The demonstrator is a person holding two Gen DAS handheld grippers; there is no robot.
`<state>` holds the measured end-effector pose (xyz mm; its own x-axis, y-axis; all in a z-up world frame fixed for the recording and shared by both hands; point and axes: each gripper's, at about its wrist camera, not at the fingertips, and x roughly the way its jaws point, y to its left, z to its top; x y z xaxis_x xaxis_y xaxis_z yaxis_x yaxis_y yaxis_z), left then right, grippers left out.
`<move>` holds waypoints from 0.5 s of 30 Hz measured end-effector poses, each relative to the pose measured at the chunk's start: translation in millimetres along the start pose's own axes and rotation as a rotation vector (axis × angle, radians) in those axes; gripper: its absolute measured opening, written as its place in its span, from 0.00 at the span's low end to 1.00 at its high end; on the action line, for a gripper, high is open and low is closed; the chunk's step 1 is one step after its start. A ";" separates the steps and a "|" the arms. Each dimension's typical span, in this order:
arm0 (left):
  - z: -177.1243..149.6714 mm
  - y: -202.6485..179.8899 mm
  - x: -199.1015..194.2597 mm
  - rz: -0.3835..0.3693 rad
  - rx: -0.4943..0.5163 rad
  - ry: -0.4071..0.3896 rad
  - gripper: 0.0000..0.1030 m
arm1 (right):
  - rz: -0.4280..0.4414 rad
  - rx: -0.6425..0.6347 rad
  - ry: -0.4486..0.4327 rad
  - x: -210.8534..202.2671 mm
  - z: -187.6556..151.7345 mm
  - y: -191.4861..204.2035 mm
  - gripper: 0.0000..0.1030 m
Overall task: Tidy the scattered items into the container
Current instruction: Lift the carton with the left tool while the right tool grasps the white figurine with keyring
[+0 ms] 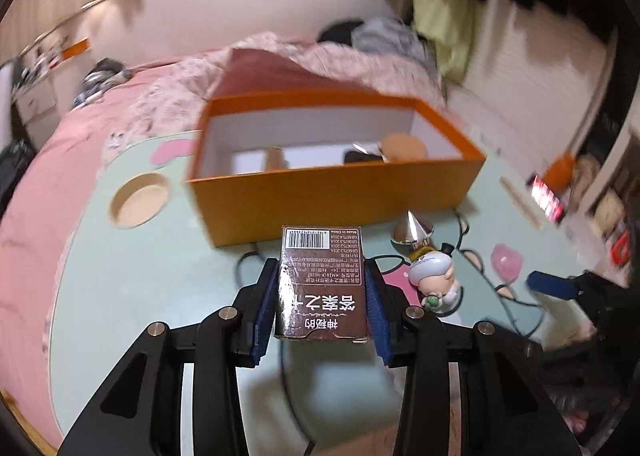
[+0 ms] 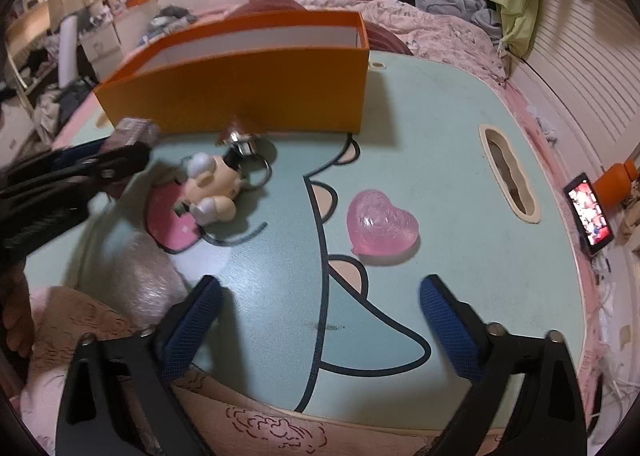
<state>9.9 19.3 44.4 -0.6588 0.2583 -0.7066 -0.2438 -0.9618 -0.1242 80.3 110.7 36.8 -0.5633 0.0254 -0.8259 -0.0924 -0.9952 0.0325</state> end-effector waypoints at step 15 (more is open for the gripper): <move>-36.1 18.6 -18.4 0.048 -0.073 -0.050 0.41 | 0.192 0.008 -0.084 -6.6 46.5 28.8 0.75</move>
<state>43.2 -6.6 30.0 -0.7034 0.2144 -0.6776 -0.1599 -0.9767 -0.1430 43.2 86.3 69.3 -0.6376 -0.1564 -0.7544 0.0164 -0.9817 0.1896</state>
